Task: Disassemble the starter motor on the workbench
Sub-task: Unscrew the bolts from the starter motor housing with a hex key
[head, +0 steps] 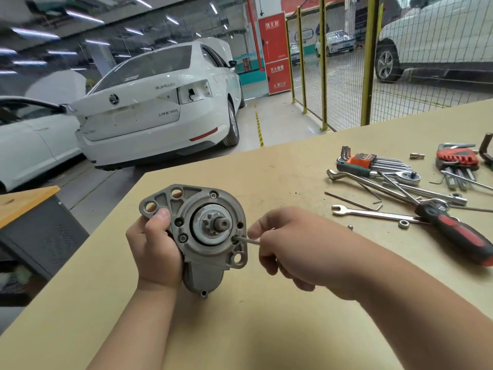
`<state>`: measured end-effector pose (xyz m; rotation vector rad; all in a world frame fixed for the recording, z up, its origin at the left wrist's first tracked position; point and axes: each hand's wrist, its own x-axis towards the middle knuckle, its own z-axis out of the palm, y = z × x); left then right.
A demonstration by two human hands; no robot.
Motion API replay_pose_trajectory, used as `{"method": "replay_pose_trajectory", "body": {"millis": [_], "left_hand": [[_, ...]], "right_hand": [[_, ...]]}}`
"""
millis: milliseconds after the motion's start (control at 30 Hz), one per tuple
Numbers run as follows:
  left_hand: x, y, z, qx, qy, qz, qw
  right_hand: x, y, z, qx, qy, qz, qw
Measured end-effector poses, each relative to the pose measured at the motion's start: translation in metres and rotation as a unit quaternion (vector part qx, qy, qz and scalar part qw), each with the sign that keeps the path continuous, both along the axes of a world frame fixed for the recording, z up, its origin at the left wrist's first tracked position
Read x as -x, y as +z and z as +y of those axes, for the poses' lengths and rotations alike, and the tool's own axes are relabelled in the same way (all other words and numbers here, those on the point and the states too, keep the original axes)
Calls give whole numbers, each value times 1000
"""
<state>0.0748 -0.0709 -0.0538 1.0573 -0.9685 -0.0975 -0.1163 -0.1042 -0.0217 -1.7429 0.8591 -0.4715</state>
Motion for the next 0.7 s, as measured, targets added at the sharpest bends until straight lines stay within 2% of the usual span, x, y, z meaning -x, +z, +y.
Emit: {"method": "replay_pose_trajectory", "body": {"millis": [100, 233, 300, 400, 500, 600, 700], "left_hand": [[-1, 0, 0, -5, -20, 6, 1000], [-2, 0, -1, -18, -26, 3, 999], [-5, -2, -2, -24, -20, 8, 999], [-6, -3, -3, -34, -19, 0, 999], [-7, -3, -4, -41, -21, -8, 999], [-7, -2, -6, -47, -29, -16, 998], [-8, -2, -7, -50, -35, -12, 998]], "right_hand": [[11, 5, -15, -9, -34, -62, 997], [14, 11, -32, 79, -135, -81, 984], [8, 13, -37, 118, -147, -71, 980], [-2, 16, -44, 119, -147, -113, 975], [-11, 19, -49, 38, -130, -202, 970], [-20, 20, -52, -105, -115, -330, 931], [-26, 19, -53, -155, -118, -393, 899]]}}
